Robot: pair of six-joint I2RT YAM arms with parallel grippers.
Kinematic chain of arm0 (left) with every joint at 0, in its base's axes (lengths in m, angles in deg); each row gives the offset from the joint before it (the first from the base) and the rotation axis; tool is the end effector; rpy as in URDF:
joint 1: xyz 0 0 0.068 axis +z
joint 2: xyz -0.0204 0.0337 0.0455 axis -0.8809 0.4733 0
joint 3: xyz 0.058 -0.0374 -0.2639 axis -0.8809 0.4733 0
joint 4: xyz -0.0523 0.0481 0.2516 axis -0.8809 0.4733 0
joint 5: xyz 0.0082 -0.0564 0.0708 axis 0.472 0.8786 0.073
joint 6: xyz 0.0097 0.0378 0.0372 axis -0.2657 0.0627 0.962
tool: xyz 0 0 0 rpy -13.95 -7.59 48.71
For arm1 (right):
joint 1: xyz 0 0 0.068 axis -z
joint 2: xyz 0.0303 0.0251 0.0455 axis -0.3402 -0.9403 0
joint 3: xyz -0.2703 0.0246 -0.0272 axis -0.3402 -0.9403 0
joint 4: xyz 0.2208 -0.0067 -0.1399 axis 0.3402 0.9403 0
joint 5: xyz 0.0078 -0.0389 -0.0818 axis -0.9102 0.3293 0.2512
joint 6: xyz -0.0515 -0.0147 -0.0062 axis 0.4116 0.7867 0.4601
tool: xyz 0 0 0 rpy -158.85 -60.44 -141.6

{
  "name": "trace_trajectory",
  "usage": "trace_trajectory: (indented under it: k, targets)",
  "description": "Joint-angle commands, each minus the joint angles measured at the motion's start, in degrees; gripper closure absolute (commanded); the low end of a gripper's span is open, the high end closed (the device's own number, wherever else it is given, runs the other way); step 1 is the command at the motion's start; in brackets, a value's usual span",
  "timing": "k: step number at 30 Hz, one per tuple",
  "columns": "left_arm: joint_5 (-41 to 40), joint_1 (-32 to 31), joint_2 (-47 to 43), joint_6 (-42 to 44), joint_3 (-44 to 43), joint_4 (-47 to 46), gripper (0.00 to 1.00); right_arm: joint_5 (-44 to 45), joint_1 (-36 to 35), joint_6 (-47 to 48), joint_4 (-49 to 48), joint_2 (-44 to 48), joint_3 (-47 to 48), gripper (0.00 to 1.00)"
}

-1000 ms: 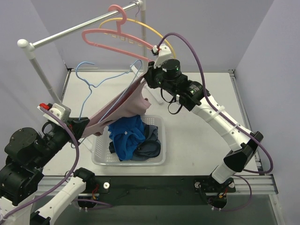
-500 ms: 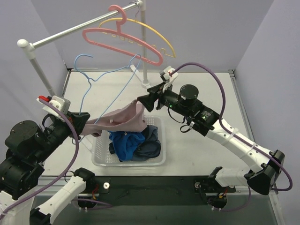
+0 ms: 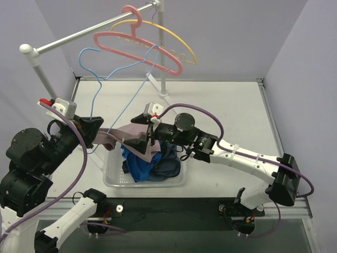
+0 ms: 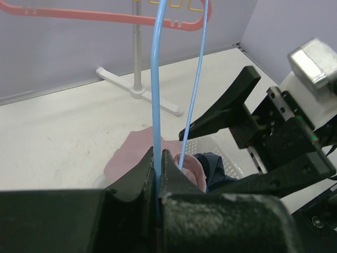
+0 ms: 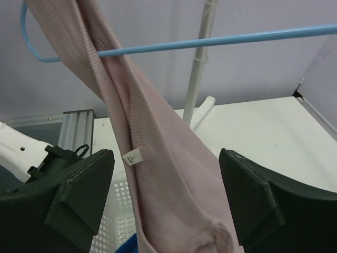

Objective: Remove the tank top from the hanger

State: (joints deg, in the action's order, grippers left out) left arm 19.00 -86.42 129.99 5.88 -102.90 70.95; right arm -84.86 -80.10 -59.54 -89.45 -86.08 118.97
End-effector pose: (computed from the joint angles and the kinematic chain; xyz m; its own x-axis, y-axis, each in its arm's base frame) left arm 0.0543 -0.0275 0.4959 -0.1228 -0.0875 -0.9886 0.4630 0.8760 -0.1350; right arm 0.1512 0.2923 0.4027 0.1939 0.2593 -0.9461 -0.9767 0.1416 -0.1613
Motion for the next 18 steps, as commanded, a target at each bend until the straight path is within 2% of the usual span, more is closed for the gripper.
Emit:
trace_trajectory:
  k: [1,8,9,11,12,14,18]
  targets:
    - [0.9,0.0,0.3,-2.1,0.5,-7.4,1.00,-2.7,-2.5,-0.1,-11.6,-3.1,1.5,0.18]
    - [-1.2,-0.1,0.3,-3.2,2.9,-10.0,1.00,-2.6,-5.4,-0.1,-11.9,-10.4,7.6,0.21]
    - [-1.5,-0.1,0.3,-3.5,3.2,-10.3,1.00,-2.2,-5.6,-0.1,-11.5,-12.0,8.4,0.34]
    - [-2.0,-0.1,0.5,-3.6,3.6,-11.0,1.00,-2.2,-6.1,0.0,-10.1,-13.2,10.1,0.71]
    - [-2.7,-0.1,0.7,-3.6,3.7,-11.1,1.00,-2.7,-6.6,1.1,-8.3,-13.4,10.3,1.00]
    - [-6.0,-0.1,1.9,-3.5,3.1,-10.8,1.00,-4.3,-7.7,3.1,-6.3,-13.0,10.1,1.00]
    - [-12.8,0.0,4.8,-2.7,0.5,-9.7,1.00,-5.8,-12.2,11.8,7.2,-11.2,9.9,1.00]
